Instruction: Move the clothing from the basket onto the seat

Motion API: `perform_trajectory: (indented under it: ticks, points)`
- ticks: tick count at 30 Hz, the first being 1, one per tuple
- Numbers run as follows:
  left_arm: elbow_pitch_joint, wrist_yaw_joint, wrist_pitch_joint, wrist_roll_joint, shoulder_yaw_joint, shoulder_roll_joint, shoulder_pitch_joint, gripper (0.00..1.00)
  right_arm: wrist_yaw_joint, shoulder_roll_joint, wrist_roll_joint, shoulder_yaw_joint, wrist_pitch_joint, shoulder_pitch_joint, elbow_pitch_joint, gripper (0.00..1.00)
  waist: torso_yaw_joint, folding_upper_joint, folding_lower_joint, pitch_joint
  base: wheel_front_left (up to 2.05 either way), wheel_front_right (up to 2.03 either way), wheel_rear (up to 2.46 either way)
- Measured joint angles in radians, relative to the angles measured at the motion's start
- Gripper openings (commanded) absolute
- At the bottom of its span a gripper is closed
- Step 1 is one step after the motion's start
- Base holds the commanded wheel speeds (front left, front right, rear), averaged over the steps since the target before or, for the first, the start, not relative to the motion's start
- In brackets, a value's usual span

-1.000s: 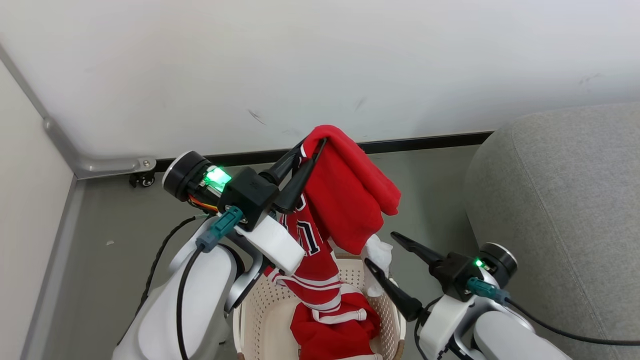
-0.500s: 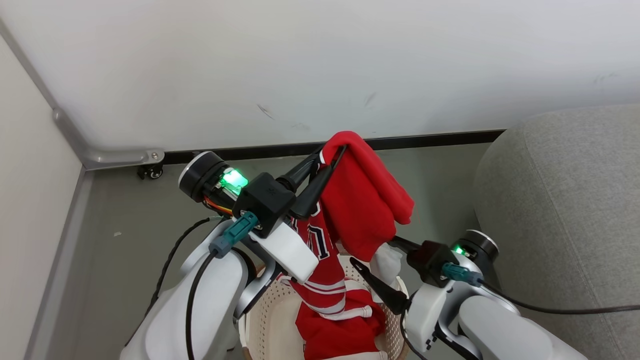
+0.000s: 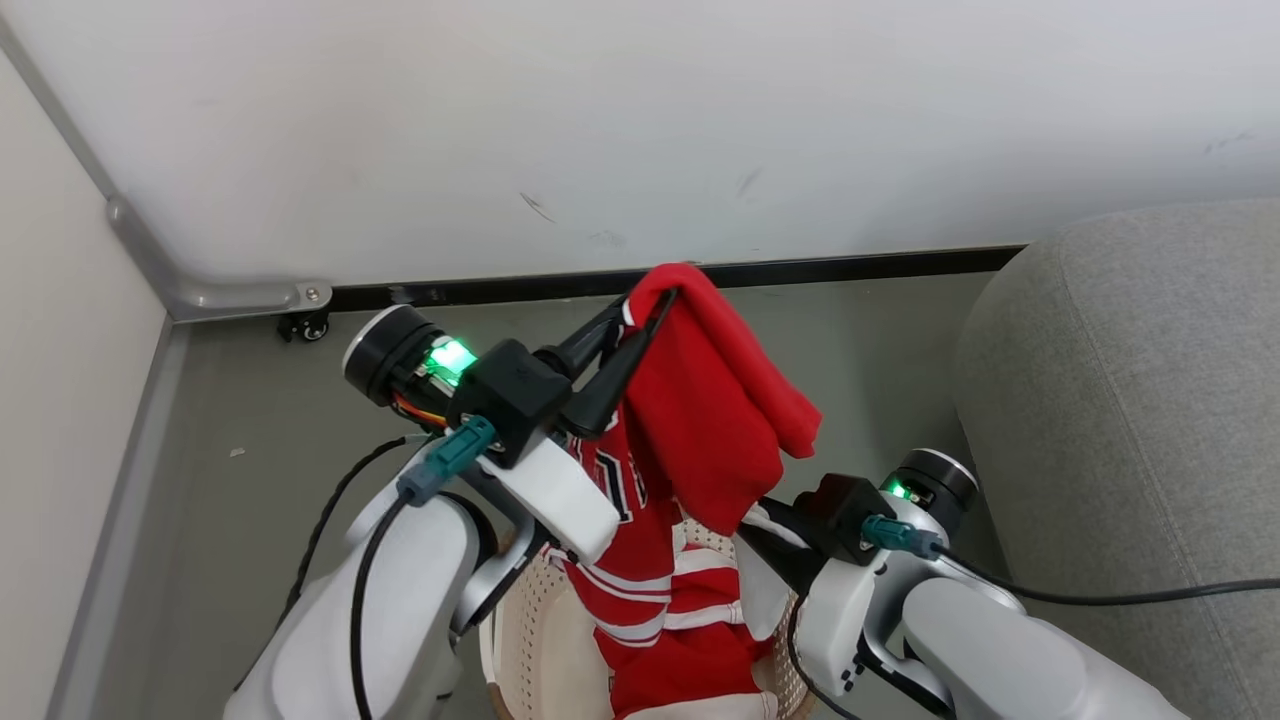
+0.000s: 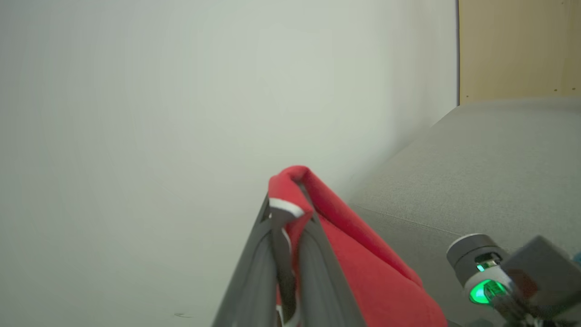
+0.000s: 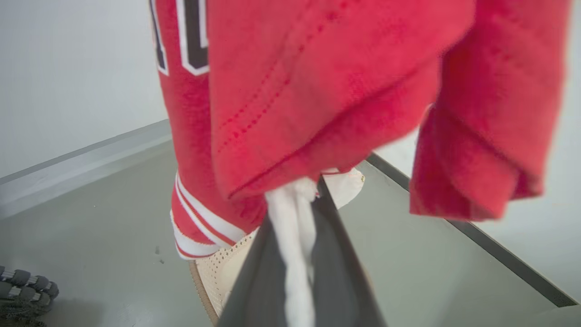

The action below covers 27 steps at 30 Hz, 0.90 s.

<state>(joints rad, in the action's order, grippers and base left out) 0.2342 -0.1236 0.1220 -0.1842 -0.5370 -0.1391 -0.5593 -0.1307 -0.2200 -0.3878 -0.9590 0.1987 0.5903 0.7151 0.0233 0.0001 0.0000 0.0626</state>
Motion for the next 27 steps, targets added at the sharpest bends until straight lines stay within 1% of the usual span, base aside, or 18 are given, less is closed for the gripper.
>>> perform_trajectory:
  ticks: [4,9,13,19,23,24,25,27]
  points:
    - [0.025,0.000,-0.002,-0.010,0.012,-0.016,0.001,0.00,0.000,-0.011,-0.037,0.000,0.016,0.000,0.002,0.00,-0.010,0.0000,0.0000,0.001,0.00,0.00,0.00]
    - [0.053,0.000,-0.001,-0.027,0.021,-0.028,0.004,0.00,0.000,-0.024,-0.080,0.026,0.039,-0.001,-0.015,0.00,-0.028,0.0000,0.0000,0.001,0.00,0.00,0.00]
    - [0.076,0.000,0.001,-0.047,0.029,-0.041,0.013,0.00,0.000,-0.044,-0.119,0.086,0.045,-0.004,-0.051,0.00,-0.051,0.0000,0.0000,-0.001,0.00,0.00,0.00]
    - [0.099,0.000,0.020,-0.077,0.029,-0.038,0.040,0.00,0.000,-0.078,-0.158,0.153,0.049,-0.020,-0.086,0.00,-0.079,0.0000,0.0000,-0.010,0.00,0.00,0.00]
    - [0.112,0.000,0.033,-0.115,0.033,-0.033,0.054,0.00,0.000,-0.082,-0.180,0.216,0.049,-0.026,-0.153,0.00,-0.097,0.0000,0.0000,-0.016,0.00,0.00,0.00]
    - [0.114,0.000,0.037,-0.122,0.033,-0.033,0.058,0.05,0.000,-0.083,-0.185,0.231,0.049,-0.027,-0.170,0.00,-0.101,0.0000,0.0000,-0.018,0.00,0.00,0.00]
    - [0.114,0.000,0.042,-0.124,0.032,-0.033,0.062,0.19,0.000,-0.084,-0.193,0.244,0.049,-0.030,-0.182,0.00,-0.105,0.0000,0.0000,-0.019,0.00,0.00,0.00]
    - [0.115,0.000,0.046,-0.138,0.022,-0.033,0.067,0.35,0.000,-0.091,-0.200,0.260,0.049,-0.034,-0.201,0.00,-0.112,0.0000,0.0000,-0.023,0.00,0.00,0.00]
